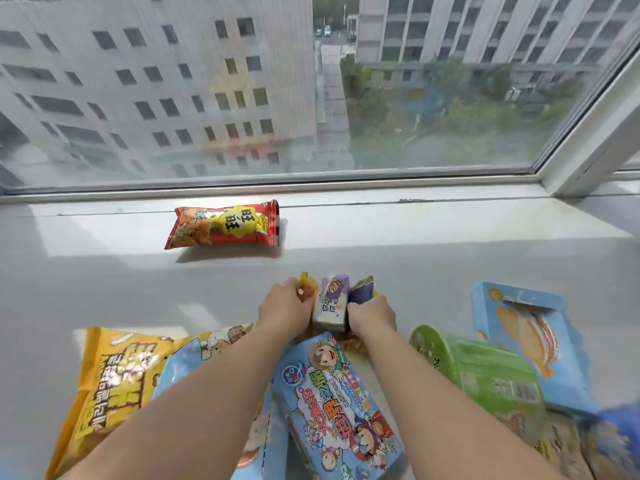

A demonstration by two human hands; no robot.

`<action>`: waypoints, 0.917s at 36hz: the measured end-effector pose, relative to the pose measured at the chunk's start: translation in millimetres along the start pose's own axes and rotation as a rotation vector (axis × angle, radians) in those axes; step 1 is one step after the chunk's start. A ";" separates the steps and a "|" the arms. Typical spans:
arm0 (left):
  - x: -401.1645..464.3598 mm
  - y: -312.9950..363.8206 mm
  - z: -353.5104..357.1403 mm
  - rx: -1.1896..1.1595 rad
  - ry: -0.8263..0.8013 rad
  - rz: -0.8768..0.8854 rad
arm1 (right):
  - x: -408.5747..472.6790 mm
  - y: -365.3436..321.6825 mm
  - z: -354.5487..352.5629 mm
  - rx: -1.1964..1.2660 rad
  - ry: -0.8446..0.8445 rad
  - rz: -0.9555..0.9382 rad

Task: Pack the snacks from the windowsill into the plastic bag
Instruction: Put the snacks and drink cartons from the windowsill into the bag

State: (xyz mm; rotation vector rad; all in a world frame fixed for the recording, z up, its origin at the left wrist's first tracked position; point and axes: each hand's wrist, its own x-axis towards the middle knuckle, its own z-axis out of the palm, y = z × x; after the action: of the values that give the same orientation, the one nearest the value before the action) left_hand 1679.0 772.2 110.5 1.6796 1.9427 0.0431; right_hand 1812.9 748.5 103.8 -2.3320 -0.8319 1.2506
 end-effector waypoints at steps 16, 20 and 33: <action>-69.6 30.3 -50.4 -0.684 -0.021 0.075 | -78.7 4.9 -34.1 0.287 0.057 -0.393; -112.4 25.8 -71.4 -0.779 0.034 0.073 | -124.0 -0.2 -49.4 0.309 0.085 -0.471; -297.2 -53.2 -90.7 -1.208 0.025 -0.160 | -294.2 50.5 -40.3 0.249 -0.081 -0.578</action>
State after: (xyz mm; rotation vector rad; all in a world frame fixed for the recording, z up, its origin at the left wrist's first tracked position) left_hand 1607.8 517.7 282.4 0.6993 1.4873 0.9607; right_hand 1735.7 517.4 281.0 -1.6820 -1.1894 1.1142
